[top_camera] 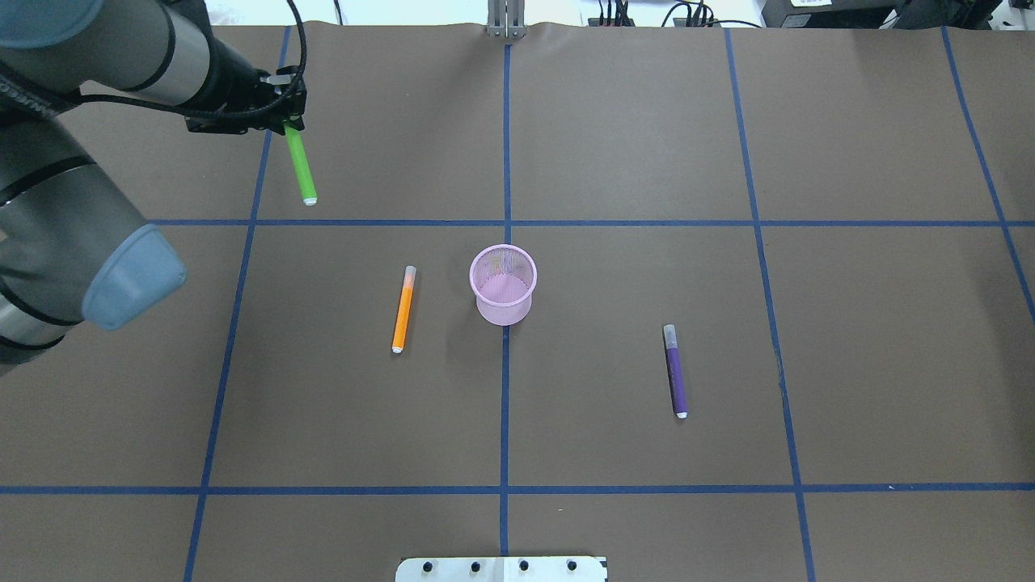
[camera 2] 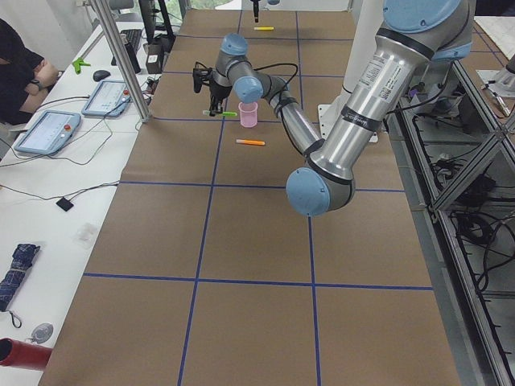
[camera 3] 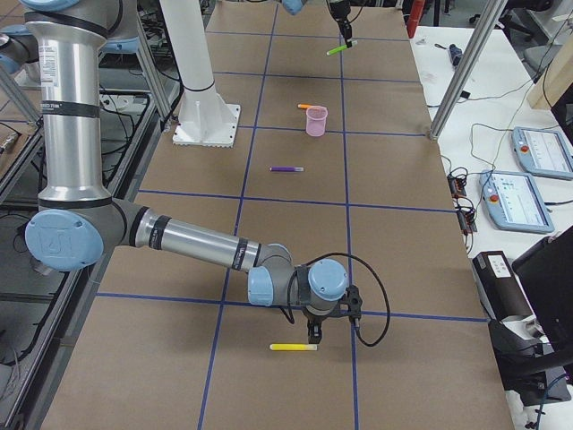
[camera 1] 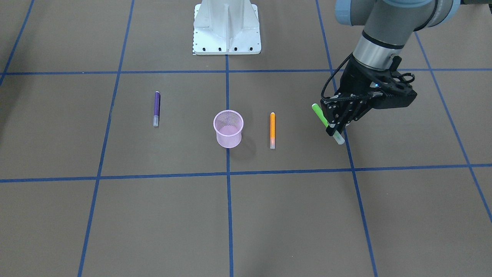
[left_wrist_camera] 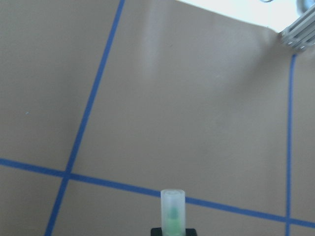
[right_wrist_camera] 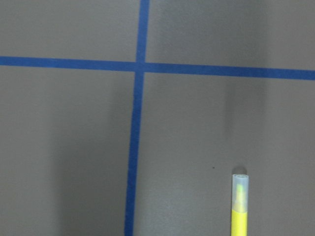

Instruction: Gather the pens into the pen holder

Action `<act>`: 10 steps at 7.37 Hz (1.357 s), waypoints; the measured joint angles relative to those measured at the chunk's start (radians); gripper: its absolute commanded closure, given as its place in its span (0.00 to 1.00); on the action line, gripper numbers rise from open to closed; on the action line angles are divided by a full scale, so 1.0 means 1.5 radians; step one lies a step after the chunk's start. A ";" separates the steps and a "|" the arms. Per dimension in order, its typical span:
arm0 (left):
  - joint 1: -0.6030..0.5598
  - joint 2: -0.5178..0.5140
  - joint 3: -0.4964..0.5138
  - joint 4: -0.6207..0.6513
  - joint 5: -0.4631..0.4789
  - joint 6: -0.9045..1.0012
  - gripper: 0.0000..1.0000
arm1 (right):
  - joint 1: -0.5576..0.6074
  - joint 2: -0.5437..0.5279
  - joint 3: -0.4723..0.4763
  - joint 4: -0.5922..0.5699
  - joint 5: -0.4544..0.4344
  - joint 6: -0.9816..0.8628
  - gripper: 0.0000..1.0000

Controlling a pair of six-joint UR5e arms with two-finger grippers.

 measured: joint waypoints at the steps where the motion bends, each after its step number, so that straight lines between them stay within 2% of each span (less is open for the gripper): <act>1: 0.019 -0.038 0.022 0.003 0.034 -0.017 1.00 | 0.000 0.001 -0.011 0.002 -0.004 -0.002 0.10; 2: 0.048 -0.067 0.041 0.003 0.073 -0.036 1.00 | 0.000 0.003 -0.021 0.011 -0.023 -0.003 0.09; 4: 0.079 -0.102 0.064 0.004 0.107 -0.060 1.00 | 0.000 0.007 -0.055 0.054 -0.059 -0.004 0.09; 6: 0.083 -0.121 0.079 0.004 0.112 -0.064 1.00 | -0.001 0.014 -0.094 0.101 -0.066 -0.003 0.10; 10: 0.084 -0.134 0.090 0.003 0.113 -0.065 1.00 | -0.003 0.022 -0.149 0.148 -0.068 -0.003 0.11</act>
